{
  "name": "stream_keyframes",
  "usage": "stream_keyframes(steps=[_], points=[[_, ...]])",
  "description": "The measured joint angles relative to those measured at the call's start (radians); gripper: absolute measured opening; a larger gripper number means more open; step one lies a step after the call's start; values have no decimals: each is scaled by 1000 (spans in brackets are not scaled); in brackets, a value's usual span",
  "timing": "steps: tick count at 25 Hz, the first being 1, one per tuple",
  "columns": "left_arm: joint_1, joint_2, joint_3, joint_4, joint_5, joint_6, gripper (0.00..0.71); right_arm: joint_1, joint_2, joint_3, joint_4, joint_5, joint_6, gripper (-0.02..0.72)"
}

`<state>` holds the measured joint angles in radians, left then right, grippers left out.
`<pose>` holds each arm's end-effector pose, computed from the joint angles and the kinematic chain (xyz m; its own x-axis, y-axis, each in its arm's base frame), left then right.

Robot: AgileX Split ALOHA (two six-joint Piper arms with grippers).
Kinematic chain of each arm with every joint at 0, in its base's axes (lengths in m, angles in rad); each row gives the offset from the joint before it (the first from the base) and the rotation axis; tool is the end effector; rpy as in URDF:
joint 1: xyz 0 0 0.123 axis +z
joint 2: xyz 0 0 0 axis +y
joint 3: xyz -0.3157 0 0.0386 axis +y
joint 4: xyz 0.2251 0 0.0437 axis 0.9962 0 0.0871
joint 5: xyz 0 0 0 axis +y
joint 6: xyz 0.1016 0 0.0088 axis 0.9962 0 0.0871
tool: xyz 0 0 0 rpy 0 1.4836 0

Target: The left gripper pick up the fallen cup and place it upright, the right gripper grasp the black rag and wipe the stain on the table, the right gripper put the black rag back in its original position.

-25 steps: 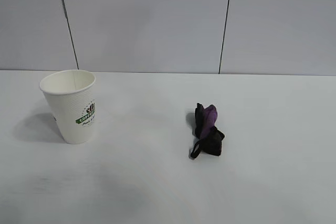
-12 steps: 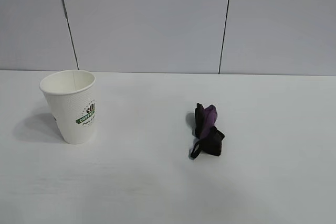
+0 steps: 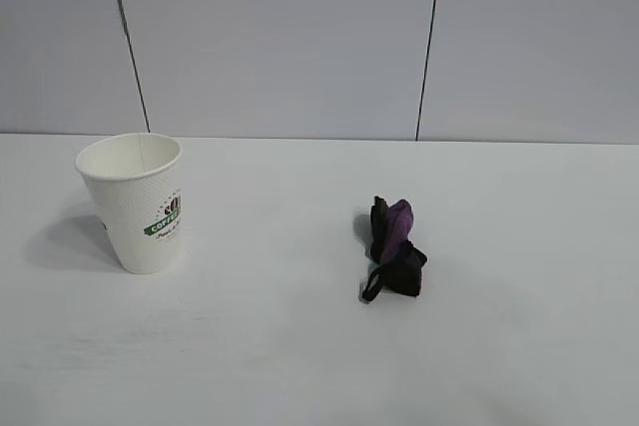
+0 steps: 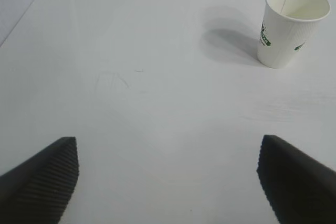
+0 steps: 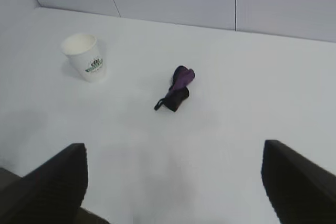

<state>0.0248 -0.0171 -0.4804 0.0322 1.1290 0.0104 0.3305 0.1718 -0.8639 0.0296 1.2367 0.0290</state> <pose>-0.0522 0.0017 0.2492 -0.5185 0.0113 -0.8550 -0.0372 0.9987 0.0357 -0.0649 -0.0192 0.3472 -0.4308 -0.1069 -0.8961 -0.3317 0.9422 0.0471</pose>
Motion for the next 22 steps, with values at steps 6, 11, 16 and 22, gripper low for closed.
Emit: stream_keyframes(steps=[6, 11, 16, 22], points=[[0, 0, 0, 0, 0, 0, 663, 0, -132, 163, -41, -52, 0, 622], [0, 0, 0, 0, 0, 0, 663, -18, -191, 212, -72, -69, 0, 622], [0, 0, 0, 0, 0, 0, 663, -92, -192, 266, -122, -86, 0, 622], [0, 0, 0, 0, 0, 0, 663, -194, -192, 359, -123, -129, 0, 622]])
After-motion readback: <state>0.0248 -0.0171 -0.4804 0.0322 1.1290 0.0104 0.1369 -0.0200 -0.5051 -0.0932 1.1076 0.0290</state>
